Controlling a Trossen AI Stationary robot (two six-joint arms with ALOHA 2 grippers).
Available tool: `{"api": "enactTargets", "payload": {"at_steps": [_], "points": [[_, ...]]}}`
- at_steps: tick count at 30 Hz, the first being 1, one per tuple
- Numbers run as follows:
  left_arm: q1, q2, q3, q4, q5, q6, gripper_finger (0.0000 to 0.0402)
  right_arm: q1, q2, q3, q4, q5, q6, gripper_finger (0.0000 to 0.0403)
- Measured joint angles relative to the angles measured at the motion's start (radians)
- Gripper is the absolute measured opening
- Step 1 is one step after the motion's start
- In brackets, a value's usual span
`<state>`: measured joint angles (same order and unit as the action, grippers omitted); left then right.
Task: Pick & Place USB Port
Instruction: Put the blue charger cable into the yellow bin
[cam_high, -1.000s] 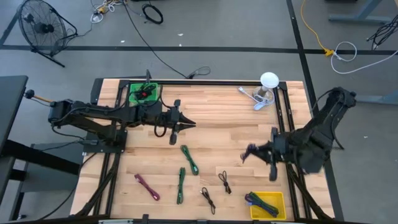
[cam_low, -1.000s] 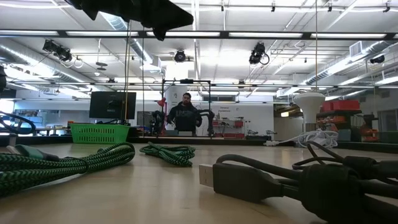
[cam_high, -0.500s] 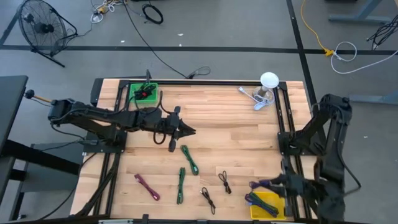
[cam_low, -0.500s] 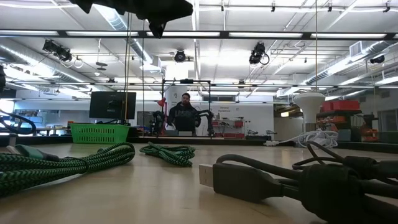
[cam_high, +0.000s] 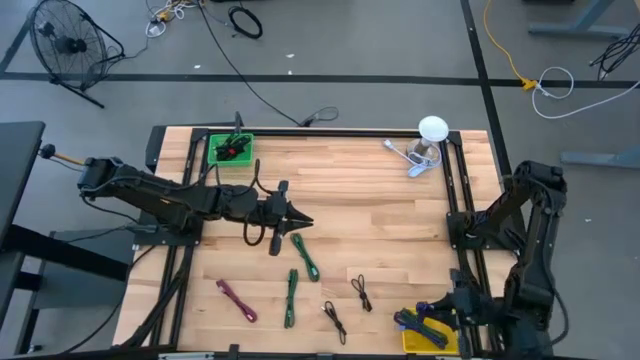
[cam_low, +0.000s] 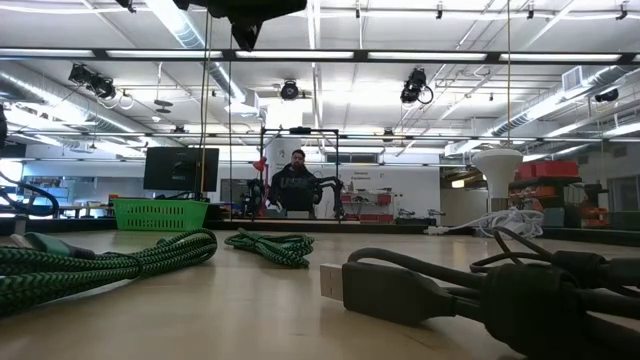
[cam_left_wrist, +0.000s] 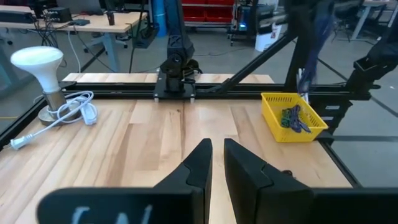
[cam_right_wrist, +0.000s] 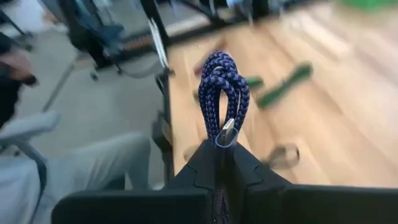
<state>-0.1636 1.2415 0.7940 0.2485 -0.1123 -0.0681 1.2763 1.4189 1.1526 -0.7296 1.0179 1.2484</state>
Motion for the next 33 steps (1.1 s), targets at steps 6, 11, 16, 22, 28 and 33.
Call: {"api": "enactTargets", "payload": {"at_steps": [6, 11, 16, 22, 28, 33], "points": [[-0.027, 0.000, 0.000, 0.000, -0.018, 0.001, 0.0045, -0.037, 0.020, 0.000, -0.064, -0.230, 0.127, 0.0009], [-0.039, 0.000, 0.000, -0.001, -0.044, 0.001, 0.0045, -0.039, 0.030, 0.000, -0.064, -0.328, 0.144, 0.0008], [-0.044, 0.000, 0.000, -0.006, -0.045, 0.000, 0.0045, -0.038, 0.056, 0.000, -0.065, -0.426, 0.183, 0.0008], [-0.044, 0.000, 0.000, -0.013, -0.045, -0.005, 0.0045, -0.037, 0.100, 0.000, -0.064, -0.481, 0.218, 0.0008], [-0.044, 0.000, 0.000, -0.012, -0.045, -0.021, 0.0045, -0.037, 0.127, 0.000, -0.065, -0.521, 0.236, 0.0008], [-0.044, 0.000, 0.000, -0.014, -0.045, -0.033, 0.0045, -0.037, 0.127, 0.000, -0.076, -0.513, 0.237, 0.0008]]}}
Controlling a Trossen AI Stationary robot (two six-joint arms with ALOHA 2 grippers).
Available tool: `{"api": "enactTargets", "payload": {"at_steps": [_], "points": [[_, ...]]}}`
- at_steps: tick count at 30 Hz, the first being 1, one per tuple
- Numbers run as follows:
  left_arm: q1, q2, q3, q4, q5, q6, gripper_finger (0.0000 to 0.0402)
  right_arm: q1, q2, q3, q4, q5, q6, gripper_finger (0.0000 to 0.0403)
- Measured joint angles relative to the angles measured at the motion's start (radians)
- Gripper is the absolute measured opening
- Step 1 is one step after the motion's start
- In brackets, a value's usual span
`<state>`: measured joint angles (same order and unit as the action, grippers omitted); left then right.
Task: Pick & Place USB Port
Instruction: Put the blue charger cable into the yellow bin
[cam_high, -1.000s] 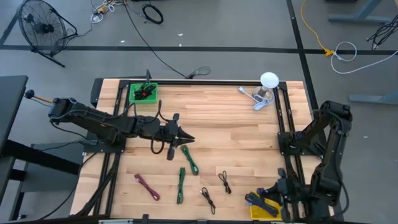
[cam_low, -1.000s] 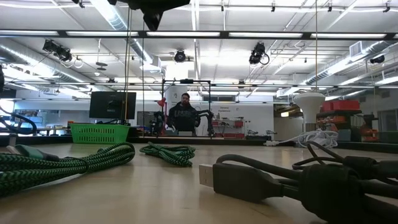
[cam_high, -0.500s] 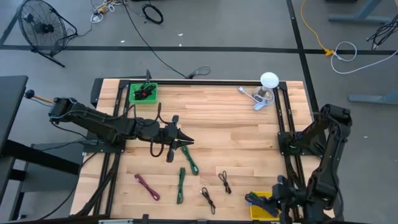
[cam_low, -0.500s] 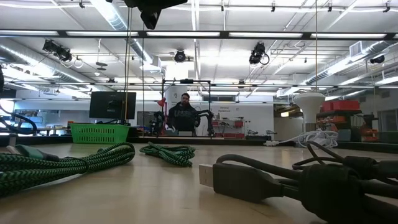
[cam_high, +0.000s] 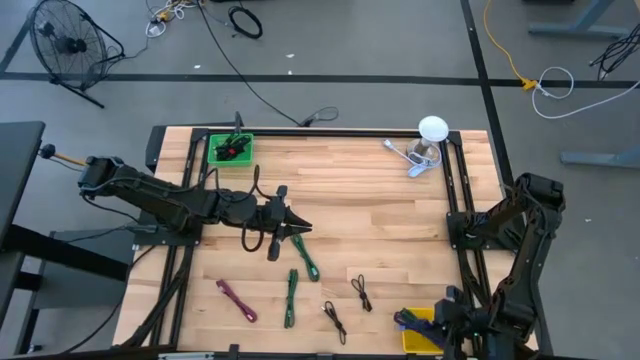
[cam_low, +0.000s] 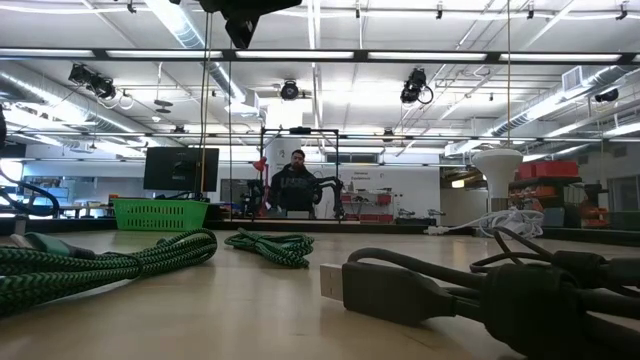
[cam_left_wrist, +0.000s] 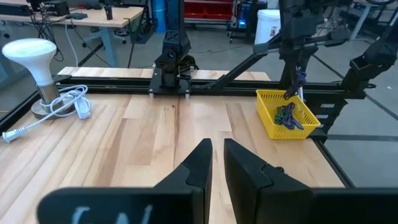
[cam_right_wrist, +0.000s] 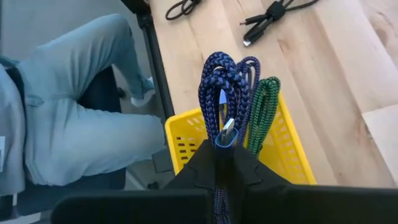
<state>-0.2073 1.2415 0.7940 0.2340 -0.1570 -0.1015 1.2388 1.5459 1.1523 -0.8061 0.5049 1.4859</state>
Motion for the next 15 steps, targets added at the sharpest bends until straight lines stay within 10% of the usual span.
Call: {"api": "enactTargets", "payload": {"at_steps": [15], "points": [[0.000, 0.000, 0.000, -0.021, 0.016, -0.020, 0.0046, 0.000, 0.005, -0.022, -0.009, 0.000, 0.028, 0.0008]]}}
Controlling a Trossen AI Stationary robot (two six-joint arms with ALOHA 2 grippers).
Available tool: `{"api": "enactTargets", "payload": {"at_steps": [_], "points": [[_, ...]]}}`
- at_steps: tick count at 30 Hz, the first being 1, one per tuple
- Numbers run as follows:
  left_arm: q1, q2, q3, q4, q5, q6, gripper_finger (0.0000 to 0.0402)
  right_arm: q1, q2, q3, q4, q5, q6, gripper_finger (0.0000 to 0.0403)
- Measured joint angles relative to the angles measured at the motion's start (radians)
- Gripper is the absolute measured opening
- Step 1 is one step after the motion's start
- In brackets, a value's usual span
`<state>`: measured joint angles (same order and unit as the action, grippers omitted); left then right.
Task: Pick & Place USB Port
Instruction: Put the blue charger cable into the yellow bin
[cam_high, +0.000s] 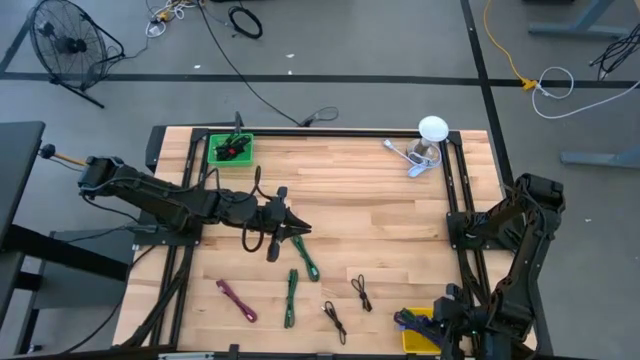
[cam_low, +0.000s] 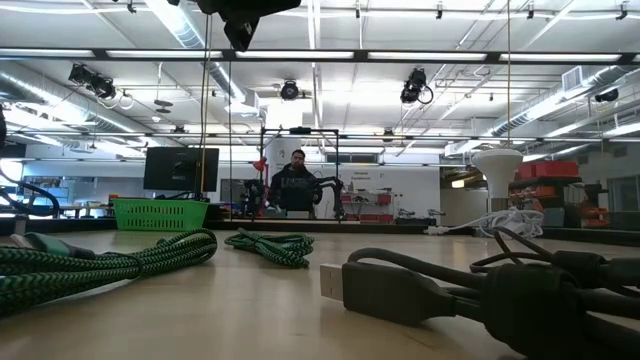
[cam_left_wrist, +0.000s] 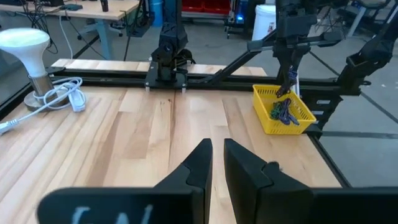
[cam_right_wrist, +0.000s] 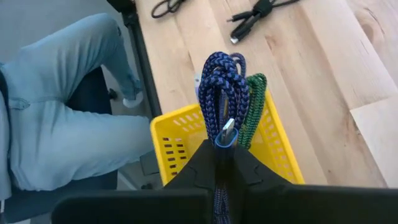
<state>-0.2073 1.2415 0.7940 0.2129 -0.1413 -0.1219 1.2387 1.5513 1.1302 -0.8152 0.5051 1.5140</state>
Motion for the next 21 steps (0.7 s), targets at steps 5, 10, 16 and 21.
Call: {"api": "enactTargets", "payload": {"at_steps": [5, 10, 16, 21], "points": [[0.000, 0.000, 0.000, -0.007, 0.000, 0.000, 0.0046, 0.000, 0.001, -0.019, 0.005, 0.002, 0.030, 0.0019], [0.000, 0.000, 0.000, -0.007, 0.000, 0.000, 0.0046, 0.000, 0.001, -0.041, 0.011, -0.013, 0.064, 0.0051], [0.000, 0.000, 0.000, -0.007, 0.000, 0.000, 0.0046, 0.000, 0.001, -0.062, 0.017, -0.024, 0.075, 0.0080], [0.000, 0.000, 0.000, -0.007, 0.000, 0.001, 0.0046, 0.000, 0.001, -0.062, 0.026, -0.014, 0.062, 0.0097]]}}
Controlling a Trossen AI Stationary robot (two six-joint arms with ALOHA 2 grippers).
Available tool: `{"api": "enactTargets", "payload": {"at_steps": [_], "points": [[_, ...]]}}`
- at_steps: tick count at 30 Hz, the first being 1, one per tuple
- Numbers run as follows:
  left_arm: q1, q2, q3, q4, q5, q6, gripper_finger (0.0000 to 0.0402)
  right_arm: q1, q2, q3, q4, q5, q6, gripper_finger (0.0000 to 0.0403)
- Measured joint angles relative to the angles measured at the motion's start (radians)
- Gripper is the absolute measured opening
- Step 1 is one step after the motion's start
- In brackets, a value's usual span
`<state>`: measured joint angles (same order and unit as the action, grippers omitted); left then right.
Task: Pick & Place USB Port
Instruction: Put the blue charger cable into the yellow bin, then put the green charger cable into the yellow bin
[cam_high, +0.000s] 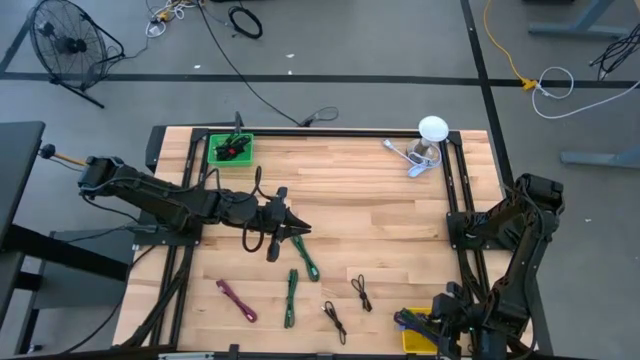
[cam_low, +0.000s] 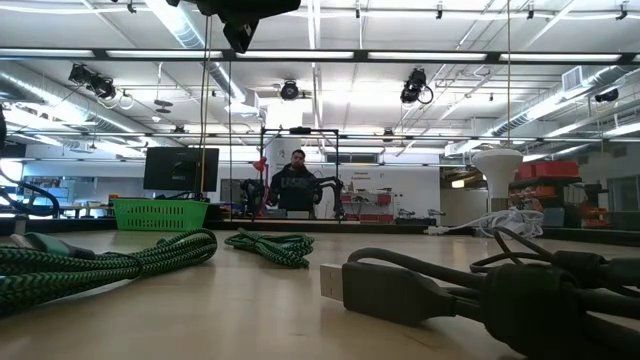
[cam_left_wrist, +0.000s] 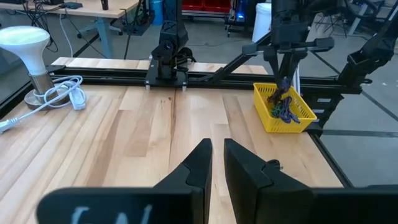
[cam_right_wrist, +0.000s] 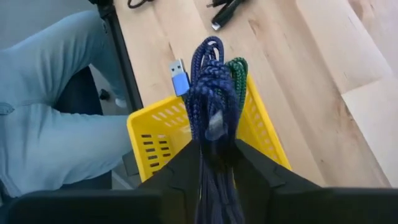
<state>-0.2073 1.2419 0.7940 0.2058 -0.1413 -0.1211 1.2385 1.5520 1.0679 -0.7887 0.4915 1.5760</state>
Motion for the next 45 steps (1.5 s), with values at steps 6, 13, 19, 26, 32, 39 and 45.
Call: {"api": "enactTargets", "payload": {"at_steps": [6, 13, 19, 26, 32, 39, 45], "points": [[0.000, 0.000, 0.000, 0.000, 0.000, -0.001, 0.0046, 0.000, 0.000, 0.000, 0.008, 0.050, -0.050, 0.0121], [0.000, 0.000, 0.000, -0.001, 0.000, -0.005, 0.0046, -0.004, 0.000, 0.000, 0.011, 0.125, -0.108, 0.0142], [0.000, 0.000, 0.000, -0.002, 0.000, -0.006, 0.0046, -0.060, -0.013, 0.000, 0.012, 0.227, -0.171, 0.0144], [0.000, 0.001, 0.000, -0.004, 0.011, -0.032, 0.0046, -0.221, -0.029, 0.000, 0.075, 0.224, -0.383, 0.0144], [-0.011, 0.003, 0.000, -0.057, 0.040, -0.058, 0.0046, -0.382, -0.029, 0.000, 0.266, 0.135, -0.706, 0.0144], [-0.108, 0.083, -0.001, -0.142, 0.050, -0.047, 0.0046, -0.485, -0.029, 0.000, 0.470, -0.009, -0.972, 0.0144], [-0.178, 0.209, -0.001, -0.125, 0.039, 0.077, 0.0046, -0.507, -0.029, 0.000, 0.518, -0.039, -1.012, 0.0144]]}}
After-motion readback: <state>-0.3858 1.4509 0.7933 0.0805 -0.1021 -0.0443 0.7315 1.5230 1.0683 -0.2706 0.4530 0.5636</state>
